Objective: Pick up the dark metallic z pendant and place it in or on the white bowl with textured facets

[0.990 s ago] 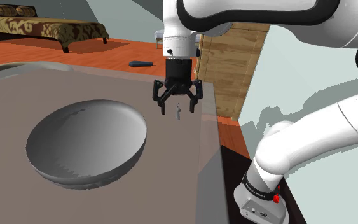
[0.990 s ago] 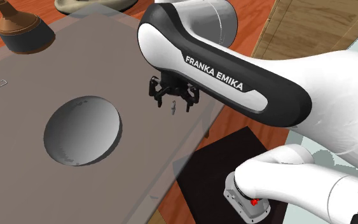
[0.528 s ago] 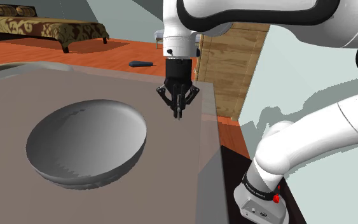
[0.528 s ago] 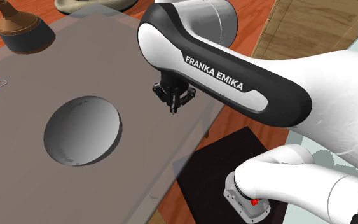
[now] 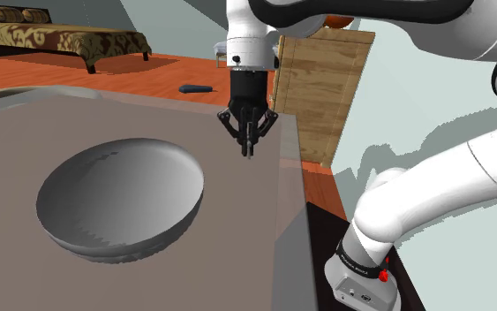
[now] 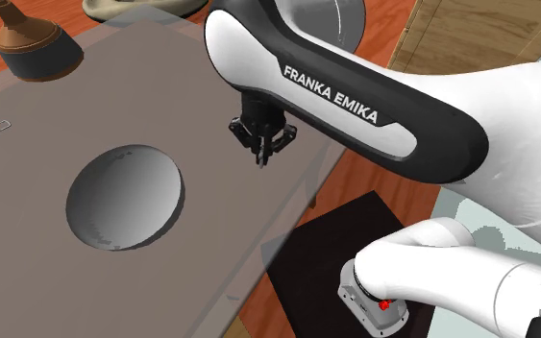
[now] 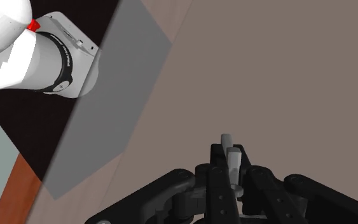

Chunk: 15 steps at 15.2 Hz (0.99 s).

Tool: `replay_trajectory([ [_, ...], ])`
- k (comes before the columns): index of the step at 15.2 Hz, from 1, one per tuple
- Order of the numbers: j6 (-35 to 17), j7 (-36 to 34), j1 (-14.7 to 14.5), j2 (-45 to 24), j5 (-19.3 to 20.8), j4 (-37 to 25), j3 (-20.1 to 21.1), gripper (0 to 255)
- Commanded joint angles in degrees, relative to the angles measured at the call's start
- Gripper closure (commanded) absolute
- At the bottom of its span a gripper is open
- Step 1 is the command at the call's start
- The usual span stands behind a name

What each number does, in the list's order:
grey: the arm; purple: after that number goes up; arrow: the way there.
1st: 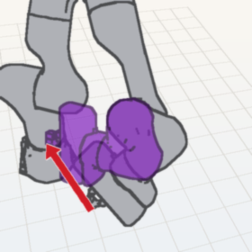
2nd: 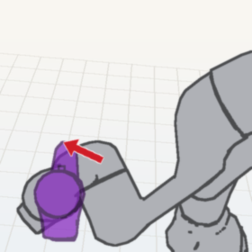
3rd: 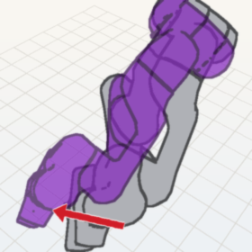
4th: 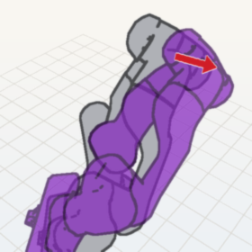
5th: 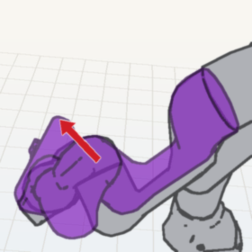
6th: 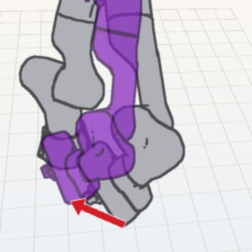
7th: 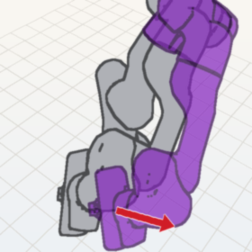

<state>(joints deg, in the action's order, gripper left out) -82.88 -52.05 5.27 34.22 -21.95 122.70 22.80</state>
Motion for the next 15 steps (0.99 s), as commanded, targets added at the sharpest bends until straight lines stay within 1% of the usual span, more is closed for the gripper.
replay_trajectory([
  [1,1.38,-0.33,0.09,-0.35,0.20,-1.73,-0.23,255],
  [15,11.09,-3.04,0.73,-4.40,1.35,-15.62,-1.35,255],
])
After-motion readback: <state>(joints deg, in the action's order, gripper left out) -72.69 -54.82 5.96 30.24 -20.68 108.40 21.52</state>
